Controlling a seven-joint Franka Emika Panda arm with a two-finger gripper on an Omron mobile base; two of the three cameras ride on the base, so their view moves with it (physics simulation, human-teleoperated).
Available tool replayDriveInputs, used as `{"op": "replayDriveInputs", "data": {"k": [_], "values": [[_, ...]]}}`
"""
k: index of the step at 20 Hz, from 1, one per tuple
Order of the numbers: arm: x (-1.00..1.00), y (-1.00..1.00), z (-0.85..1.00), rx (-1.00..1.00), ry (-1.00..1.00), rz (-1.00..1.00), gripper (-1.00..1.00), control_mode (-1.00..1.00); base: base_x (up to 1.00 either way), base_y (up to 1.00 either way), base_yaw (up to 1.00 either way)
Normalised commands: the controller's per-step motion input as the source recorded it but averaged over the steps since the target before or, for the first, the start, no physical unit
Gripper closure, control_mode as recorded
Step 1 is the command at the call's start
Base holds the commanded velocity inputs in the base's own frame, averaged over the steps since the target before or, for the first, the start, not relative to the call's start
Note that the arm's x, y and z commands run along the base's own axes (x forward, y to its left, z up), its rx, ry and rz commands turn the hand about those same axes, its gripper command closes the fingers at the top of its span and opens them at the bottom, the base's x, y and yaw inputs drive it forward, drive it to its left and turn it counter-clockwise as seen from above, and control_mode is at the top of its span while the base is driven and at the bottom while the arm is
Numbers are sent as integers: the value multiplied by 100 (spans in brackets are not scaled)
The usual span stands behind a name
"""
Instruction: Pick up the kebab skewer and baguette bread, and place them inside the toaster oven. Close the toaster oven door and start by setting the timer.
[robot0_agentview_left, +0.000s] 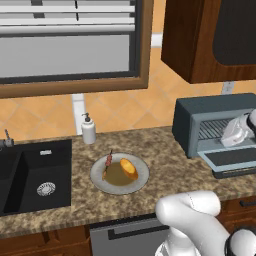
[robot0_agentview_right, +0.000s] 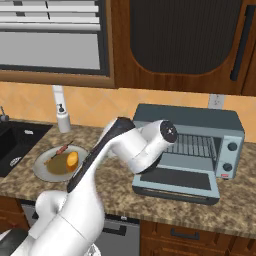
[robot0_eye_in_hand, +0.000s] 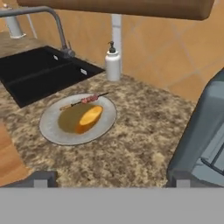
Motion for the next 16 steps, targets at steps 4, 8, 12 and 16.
{"op": "replayDriveInputs", "data": {"k": [4,8,12,16], "values": [[53,-77,-57,5,-12,27,-100,-100,0,0,0],[54,-75,-26,15,-5,8,-100,-100,0,0,0],[28,-44,-35,9,-3,-20,-100,-100,0,0,0],[52,-18,-39,8,-9,-34,-100,-100,0,0,0]]}}
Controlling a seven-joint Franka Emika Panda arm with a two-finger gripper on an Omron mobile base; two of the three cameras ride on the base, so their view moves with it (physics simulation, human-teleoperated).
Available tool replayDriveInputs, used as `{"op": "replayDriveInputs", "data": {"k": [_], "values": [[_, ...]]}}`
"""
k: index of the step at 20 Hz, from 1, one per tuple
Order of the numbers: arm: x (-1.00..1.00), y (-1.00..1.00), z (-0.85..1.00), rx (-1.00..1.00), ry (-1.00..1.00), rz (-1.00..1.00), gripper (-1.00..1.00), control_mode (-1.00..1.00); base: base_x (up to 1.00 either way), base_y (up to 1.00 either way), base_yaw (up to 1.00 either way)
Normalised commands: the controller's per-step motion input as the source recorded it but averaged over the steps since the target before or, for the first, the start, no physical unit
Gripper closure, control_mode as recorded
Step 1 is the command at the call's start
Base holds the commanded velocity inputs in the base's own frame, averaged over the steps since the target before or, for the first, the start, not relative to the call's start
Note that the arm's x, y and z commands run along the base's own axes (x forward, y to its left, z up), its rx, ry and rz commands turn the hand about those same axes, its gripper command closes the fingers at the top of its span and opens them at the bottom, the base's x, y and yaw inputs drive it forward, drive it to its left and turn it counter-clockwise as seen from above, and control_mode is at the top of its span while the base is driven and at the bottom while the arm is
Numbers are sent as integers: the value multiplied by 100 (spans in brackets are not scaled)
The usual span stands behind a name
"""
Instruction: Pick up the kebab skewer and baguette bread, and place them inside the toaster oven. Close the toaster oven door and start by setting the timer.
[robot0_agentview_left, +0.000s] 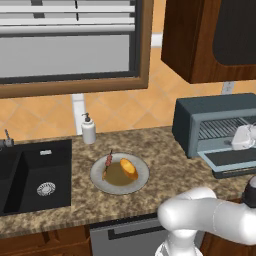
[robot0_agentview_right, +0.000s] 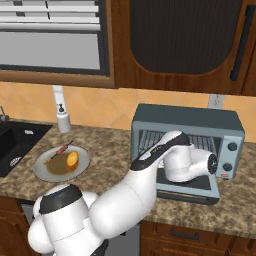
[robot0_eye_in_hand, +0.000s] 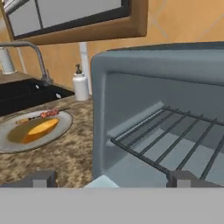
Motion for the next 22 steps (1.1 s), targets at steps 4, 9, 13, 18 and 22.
{"op": "replayDriveInputs", "data": {"k": [4,9,13,18,22], "values": [[38,-2,-50,8,-16,-39,-100,-100,0,0,0],[39,-48,-4,9,-15,-18,-100,-100,0,0,0],[49,-46,0,9,-5,-4,-100,-100,0,0,0],[38,-39,-4,9,0,0,-100,-100,0,0,0],[15,-24,-28,5,0,0,-100,-100,0,0,0]]}}
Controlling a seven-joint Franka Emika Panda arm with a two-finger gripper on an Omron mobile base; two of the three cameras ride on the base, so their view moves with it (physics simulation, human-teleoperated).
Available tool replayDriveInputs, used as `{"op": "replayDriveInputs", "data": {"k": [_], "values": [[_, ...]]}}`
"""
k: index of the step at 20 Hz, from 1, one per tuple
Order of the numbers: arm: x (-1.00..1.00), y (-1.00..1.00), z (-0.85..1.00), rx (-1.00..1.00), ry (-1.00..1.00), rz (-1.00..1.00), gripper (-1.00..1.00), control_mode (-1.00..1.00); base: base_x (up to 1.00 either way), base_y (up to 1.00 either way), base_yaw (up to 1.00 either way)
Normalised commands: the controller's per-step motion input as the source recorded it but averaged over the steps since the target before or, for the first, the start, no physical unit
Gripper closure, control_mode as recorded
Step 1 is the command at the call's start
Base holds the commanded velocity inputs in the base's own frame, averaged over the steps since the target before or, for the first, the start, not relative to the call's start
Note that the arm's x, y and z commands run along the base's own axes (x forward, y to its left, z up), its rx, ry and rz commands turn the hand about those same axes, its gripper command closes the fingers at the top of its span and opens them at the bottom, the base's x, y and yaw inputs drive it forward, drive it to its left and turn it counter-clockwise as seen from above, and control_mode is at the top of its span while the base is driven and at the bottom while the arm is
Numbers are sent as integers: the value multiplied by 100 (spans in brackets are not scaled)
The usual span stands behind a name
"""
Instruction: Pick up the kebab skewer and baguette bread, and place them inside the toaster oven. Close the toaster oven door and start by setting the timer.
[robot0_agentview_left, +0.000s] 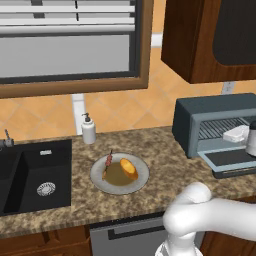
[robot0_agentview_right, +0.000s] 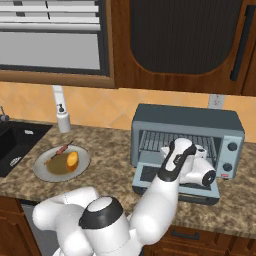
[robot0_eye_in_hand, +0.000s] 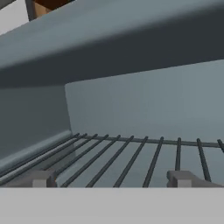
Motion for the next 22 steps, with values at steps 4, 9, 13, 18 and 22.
{"op": "replayDriveInputs", "data": {"k": [4,9,13,18,22], "values": [[7,0,-52,0,-2,-4,-100,-100,0,0,0],[7,0,-64,0,0,-7,-100,-100,0,0,0],[0,-1,-83,0,2,-7,-100,-100,0,0,0],[-36,-11,-96,0,14,-4,-100,-100,0,0,0],[-91,-9,-100,0,12,0,-100,-100,0,0,0]]}}
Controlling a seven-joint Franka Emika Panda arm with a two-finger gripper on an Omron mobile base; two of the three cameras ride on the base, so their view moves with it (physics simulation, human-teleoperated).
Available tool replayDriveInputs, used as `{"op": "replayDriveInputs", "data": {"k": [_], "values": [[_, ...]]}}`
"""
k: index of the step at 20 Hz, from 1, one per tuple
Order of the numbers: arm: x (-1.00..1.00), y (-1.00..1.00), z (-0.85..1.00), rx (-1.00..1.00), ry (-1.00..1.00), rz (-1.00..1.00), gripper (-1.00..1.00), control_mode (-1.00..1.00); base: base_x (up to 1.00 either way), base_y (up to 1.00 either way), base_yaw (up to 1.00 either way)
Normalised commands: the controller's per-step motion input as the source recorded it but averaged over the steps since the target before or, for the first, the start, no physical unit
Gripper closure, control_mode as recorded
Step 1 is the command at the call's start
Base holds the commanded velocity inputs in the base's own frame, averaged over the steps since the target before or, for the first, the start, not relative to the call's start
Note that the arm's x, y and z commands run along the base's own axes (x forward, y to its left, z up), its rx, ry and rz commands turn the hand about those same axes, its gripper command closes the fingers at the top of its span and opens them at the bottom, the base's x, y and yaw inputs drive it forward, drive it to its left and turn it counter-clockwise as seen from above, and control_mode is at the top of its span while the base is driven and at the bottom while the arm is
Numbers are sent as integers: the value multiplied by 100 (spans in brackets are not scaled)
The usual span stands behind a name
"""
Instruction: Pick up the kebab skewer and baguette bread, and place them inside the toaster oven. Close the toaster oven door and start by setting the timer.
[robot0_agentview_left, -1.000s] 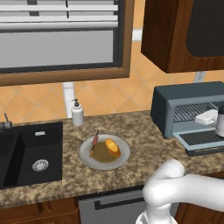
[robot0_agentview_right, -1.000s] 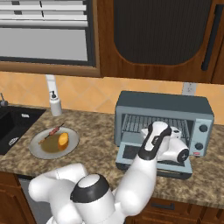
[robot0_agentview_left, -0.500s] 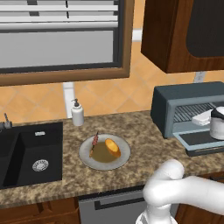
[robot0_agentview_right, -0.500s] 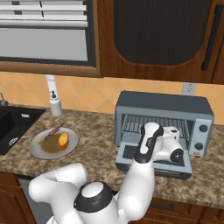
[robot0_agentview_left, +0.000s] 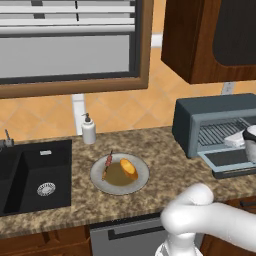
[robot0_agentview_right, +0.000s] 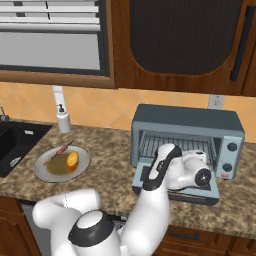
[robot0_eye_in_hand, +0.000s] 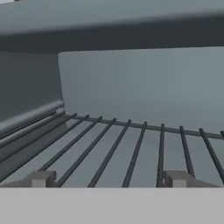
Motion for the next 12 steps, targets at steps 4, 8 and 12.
{"op": "replayDriveInputs", "data": {"k": [4,8,12], "values": [[-100,0,-99,-4,10,-1,-100,-100,0,0,0],[-97,-4,-65,-1,28,-2,-100,-100,0,0,0],[-88,-13,49,6,21,3,-100,-100,0,0,0]]}}
